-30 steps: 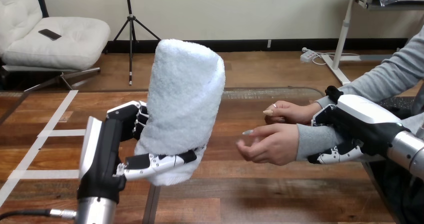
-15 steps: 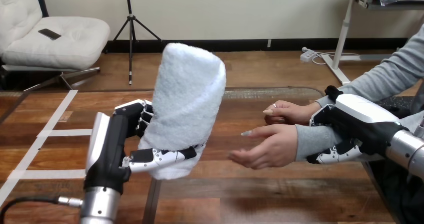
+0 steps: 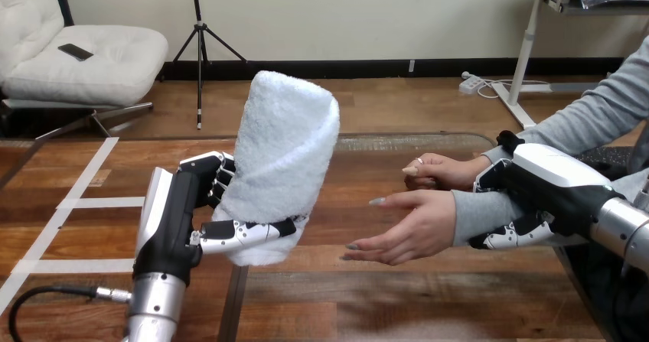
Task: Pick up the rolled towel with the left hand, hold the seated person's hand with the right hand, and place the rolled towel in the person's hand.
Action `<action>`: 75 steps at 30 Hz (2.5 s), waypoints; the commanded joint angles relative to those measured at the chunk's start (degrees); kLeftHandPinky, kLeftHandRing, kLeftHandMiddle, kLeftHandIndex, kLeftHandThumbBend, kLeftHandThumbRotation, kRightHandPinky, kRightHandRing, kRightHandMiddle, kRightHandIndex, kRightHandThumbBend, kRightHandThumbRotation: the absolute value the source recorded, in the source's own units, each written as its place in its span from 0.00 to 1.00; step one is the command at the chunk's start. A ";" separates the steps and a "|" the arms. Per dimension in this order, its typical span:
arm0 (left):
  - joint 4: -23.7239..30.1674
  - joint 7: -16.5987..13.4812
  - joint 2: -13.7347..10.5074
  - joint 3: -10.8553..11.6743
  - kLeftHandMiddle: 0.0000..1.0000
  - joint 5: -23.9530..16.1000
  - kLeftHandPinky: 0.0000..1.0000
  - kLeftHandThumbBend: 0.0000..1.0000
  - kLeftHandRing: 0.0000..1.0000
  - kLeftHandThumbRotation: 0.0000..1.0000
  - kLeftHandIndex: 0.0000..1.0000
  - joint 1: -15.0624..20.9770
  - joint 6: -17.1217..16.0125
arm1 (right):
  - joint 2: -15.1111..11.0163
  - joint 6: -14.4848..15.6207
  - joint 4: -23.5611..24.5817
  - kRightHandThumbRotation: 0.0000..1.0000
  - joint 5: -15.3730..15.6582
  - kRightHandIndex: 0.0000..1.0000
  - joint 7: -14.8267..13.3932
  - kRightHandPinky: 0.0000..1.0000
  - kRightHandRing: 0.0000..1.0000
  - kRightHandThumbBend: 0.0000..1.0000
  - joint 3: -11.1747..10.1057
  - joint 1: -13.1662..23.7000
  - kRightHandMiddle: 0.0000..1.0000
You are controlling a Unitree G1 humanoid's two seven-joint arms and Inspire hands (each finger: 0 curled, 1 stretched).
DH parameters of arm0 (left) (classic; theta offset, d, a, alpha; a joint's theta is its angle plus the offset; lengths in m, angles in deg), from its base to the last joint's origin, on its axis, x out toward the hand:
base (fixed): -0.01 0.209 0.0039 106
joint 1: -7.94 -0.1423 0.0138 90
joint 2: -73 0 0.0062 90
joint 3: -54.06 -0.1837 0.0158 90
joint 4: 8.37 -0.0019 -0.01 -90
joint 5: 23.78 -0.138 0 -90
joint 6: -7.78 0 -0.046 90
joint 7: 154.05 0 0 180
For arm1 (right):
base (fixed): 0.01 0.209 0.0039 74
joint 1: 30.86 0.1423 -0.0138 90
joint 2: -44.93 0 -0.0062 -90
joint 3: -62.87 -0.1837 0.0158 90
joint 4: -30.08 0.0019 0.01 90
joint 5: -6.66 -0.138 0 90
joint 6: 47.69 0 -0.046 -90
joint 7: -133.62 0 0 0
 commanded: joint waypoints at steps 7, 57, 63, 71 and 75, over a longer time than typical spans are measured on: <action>-10.03 -3.78 -1.57 -0.10 0.37 -1.13 0.26 0.66 0.31 0.00 0.40 12.44 -5.58 | -1.15 -0.06 4.44 0.29 -3.43 0.36 0.50 0.26 0.30 0.39 -3.76 4.23 0.36; -32.50 -8.79 -2.38 -4.44 0.39 -6.05 0.29 0.66 0.33 0.00 0.41 23.62 -12.56 | -1.26 0.94 6.45 0.29 -4.42 0.35 2.24 0.26 0.29 0.38 -4.99 3.09 0.35; -33.62 -9.10 -1.69 -5.07 0.39 -5.60 0.29 0.66 0.34 0.00 0.41 23.83 -13.57 | -1.20 1.03 6.65 0.31 -4.42 0.35 2.43 0.26 0.29 0.37 -5.12 3.18 0.35; -34.49 -10.11 -0.32 -5.81 0.39 -5.81 0.30 0.66 0.34 0.00 0.41 23.86 -14.46 | -1.00 1.57 6.92 0.30 -4.79 0.35 2.77 0.26 0.29 0.38 -5.28 3.43 0.35; -34.76 -10.61 0.36 -6.32 0.39 -5.97 0.30 0.65 0.34 0.00 0.41 23.88 -14.33 | -0.82 1.18 6.47 0.29 -5.01 0.35 2.74 0.25 0.29 0.38 -5.32 3.76 0.34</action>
